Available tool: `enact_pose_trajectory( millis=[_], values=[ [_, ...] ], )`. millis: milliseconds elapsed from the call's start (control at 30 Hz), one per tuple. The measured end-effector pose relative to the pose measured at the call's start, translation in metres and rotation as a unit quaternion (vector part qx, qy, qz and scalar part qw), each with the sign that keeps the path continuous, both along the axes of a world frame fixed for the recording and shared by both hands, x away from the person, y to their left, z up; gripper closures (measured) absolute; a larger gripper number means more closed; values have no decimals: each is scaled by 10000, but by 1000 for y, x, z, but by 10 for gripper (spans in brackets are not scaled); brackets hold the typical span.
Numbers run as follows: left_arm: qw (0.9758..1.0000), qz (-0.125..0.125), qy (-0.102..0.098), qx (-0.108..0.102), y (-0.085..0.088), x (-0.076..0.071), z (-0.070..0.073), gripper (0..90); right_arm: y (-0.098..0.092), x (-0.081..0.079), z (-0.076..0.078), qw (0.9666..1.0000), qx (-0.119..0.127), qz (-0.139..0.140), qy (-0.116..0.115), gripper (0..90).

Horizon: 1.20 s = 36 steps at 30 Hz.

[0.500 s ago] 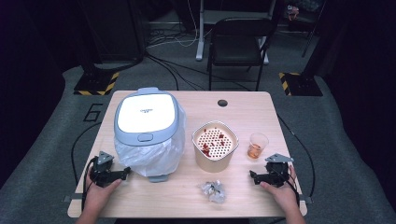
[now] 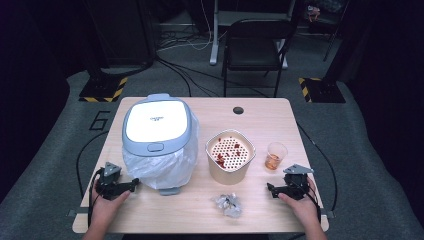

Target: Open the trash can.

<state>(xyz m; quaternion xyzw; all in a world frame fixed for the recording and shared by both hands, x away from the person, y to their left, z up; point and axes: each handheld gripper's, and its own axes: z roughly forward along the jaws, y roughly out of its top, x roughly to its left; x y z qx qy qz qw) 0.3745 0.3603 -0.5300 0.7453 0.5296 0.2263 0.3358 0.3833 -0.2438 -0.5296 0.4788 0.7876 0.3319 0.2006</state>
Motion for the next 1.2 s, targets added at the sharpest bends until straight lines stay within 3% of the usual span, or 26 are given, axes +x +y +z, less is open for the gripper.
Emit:
enact_pose_trajectory(
  millis=[267,367,533,633,700,767,800,833,900,1000,1033,1200],
  values=[
    [10000,35,-84,-36,-1,0,-1,161,1,0,0,10000,20,-36,11,0],
    [9998,21,-179,-78,0,-2,-1,255,1,0,0,10000,15,-39,1,0],
    [9999,-116,-62,-104,0,-4,3,409,1,0,0,10000,18,-46,0,0],
    [9999,-96,-61,-102,-2,-5,5,434,1,-1,0,10000,18,-47,-24,29],
    [9996,37,-70,-281,-3,-8,9,443,0,-3,3,10000,27,-21,-75,170],
    [9995,81,-70,-303,-3,-10,12,458,1,-5,7,9999,97,-84,15,251],
    [9995,81,-70,-303,-3,-10,12,463,1,-5,7,9999,97,-84,15,251],
    [9997,31,-42,-222,-2,-12,15,463,0,-5,8,9999,93,-51,38,296],
    [9996,-81,9,-266,-2,-16,18,511,-1,-7,11,9996,215,-14,164,370],
    [9991,-135,34,-389,-3,-19,20,558,-1,-8,13,9996,241,-21,167,385],
    [9984,-162,49,-546,-6,-21,23,576,1,-11,18,9998,157,0,124,387],
    [9974,-291,70,-651,-15,-26,33,598,9,-19,30,9999,67,138,-72,380]
  ],
)
